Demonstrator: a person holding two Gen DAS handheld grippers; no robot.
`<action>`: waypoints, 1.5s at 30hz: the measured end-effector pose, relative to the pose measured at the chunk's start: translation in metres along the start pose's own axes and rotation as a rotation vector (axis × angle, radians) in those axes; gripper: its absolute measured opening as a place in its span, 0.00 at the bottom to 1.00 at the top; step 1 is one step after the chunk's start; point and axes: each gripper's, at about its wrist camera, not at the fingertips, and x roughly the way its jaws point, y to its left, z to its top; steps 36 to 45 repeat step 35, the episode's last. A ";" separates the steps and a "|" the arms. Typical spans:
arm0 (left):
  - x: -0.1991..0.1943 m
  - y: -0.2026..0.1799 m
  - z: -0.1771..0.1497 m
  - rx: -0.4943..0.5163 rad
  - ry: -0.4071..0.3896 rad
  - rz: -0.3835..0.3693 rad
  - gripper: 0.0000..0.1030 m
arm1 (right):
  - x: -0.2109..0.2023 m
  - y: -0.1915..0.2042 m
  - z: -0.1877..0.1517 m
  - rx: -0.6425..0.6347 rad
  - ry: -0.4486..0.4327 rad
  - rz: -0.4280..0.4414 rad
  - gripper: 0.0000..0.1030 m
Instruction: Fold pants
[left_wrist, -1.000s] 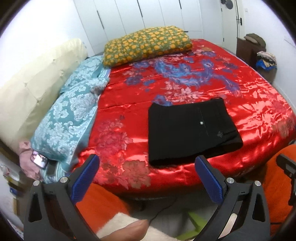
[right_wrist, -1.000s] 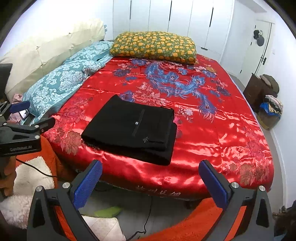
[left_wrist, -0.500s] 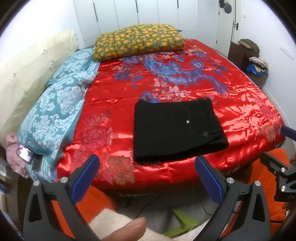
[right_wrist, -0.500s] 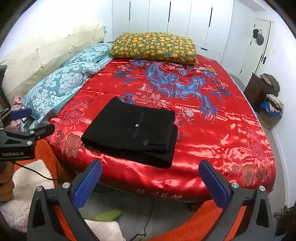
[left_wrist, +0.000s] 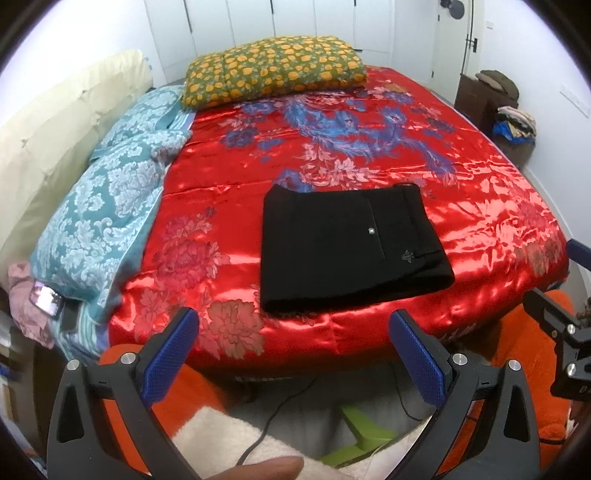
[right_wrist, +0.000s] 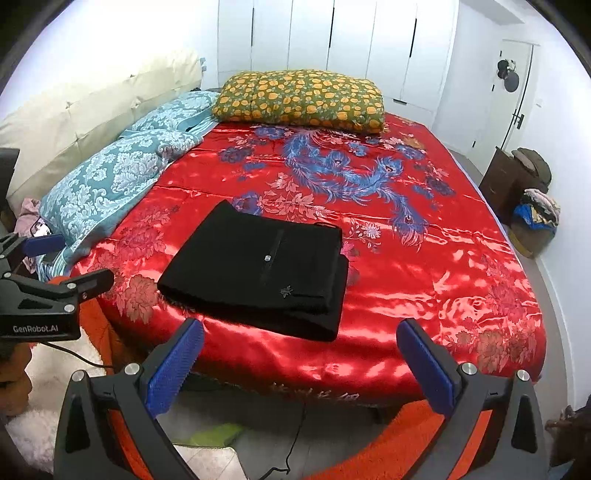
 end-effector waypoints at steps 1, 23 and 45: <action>0.000 0.000 0.000 -0.001 0.002 0.000 1.00 | 0.000 0.001 0.000 -0.005 0.002 -0.001 1.00; 0.005 0.003 -0.002 -0.019 0.017 -0.030 1.00 | 0.001 0.004 0.000 -0.005 0.015 -0.022 1.00; 0.001 -0.003 -0.004 0.008 0.000 -0.044 1.00 | 0.004 0.003 -0.002 0.004 0.027 -0.018 1.00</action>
